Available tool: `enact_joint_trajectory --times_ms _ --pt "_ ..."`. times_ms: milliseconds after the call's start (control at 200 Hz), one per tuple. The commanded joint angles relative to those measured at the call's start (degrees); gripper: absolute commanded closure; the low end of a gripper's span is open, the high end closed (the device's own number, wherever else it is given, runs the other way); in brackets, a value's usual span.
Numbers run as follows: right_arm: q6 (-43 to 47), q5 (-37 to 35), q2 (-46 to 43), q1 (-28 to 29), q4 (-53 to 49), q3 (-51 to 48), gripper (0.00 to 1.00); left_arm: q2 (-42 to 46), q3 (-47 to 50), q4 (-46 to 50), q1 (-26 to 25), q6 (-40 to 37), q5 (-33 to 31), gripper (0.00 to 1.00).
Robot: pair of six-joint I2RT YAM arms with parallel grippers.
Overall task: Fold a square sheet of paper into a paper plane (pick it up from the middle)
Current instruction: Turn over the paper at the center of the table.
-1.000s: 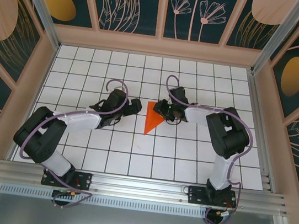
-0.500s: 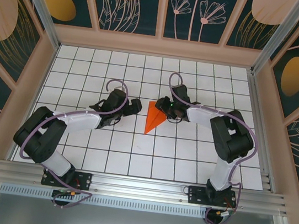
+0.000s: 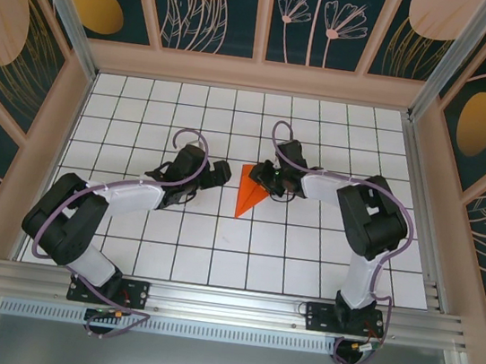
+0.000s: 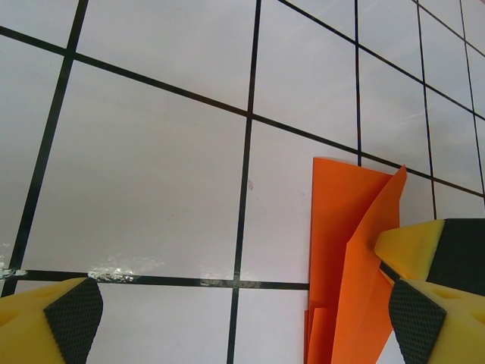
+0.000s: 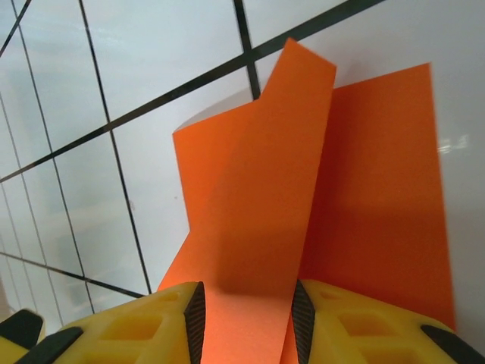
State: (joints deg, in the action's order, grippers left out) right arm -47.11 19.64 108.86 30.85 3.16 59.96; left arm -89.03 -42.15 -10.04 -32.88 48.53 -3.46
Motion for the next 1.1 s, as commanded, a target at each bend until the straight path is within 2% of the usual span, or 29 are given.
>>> enact_joint_trajectory --times_ms 0,185,490,661,776,861,956,1096 --pt "-0.41 3.72 0.93 0.17 2.94 0.20 0.63 -0.35 0.06 0.11 0.38 0.44 0.56 0.01" --pt "-0.28 6.87 1.12 0.17 5.64 -0.80 0.70 -0.10 0.05 0.29 0.48 0.28 0.76 0.02" --pt "0.85 6.56 1.30 2.61 7.73 -3.59 0.81 0.83 0.38 -0.53 1.26 -0.75 4.36 0.02" --pt "2.02 6.38 -0.58 2.57 9.67 -4.69 0.94 1.53 0.70 -1.54 1.77 -1.15 7.60 0.02" --pt "3.02 7.80 -5.00 1.56 14.62 -7.48 0.96 2.72 1.44 -3.28 2.62 -1.22 11.46 0.02" --pt "1.99 12.35 -8.92 0.82 22.82 -11.26 0.96 3.95 2.44 -6.24 3.41 -0.71 16.54 0.02" --pt "-0.25 18.91 -12.25 -2.79 31.69 -14.94 0.96 4.92 2.92 -9.76 3.62 0.31 22.08 0.02" --pt "-4.16 24.52 -14.87 -4.08 38.19 -16.46 0.96 5.70 4.34 -17.41 3.62 2.63 29.45 0.02"
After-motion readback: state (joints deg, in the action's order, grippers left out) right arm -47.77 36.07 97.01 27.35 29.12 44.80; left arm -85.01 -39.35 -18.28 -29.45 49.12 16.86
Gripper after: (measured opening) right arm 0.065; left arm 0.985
